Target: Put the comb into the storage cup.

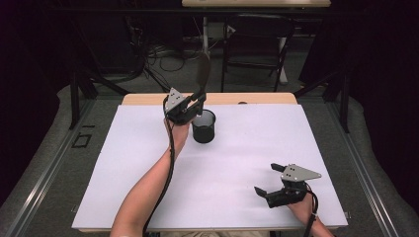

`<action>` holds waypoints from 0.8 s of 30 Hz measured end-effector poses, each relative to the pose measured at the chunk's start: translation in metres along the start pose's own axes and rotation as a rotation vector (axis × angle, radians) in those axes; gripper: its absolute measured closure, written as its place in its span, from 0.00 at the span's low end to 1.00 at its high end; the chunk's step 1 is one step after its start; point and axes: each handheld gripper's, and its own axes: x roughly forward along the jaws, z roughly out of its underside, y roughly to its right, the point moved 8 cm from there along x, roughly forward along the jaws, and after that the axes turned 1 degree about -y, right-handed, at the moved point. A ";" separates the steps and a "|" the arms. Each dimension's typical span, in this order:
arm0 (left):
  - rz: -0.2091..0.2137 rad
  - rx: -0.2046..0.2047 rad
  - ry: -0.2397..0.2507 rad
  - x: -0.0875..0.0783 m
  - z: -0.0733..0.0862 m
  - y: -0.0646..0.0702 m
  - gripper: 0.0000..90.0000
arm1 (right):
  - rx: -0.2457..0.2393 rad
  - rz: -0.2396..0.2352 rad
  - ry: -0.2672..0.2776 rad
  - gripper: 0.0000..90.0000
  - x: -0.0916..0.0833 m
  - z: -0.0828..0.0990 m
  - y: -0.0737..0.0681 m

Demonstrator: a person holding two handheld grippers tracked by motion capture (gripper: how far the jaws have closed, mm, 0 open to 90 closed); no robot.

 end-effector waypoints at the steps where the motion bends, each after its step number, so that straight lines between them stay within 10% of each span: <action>1: 0.000 0.000 0.000 0.000 0.000 0.000 0.81 | 0.000 0.000 0.000 0.00 0.000 0.000 0.000; 24: 0.017 0.012 -0.036 0.003 0.015 0.002 0.81 | 0.001 0.000 -0.003 0.00 0.000 0.000 0.000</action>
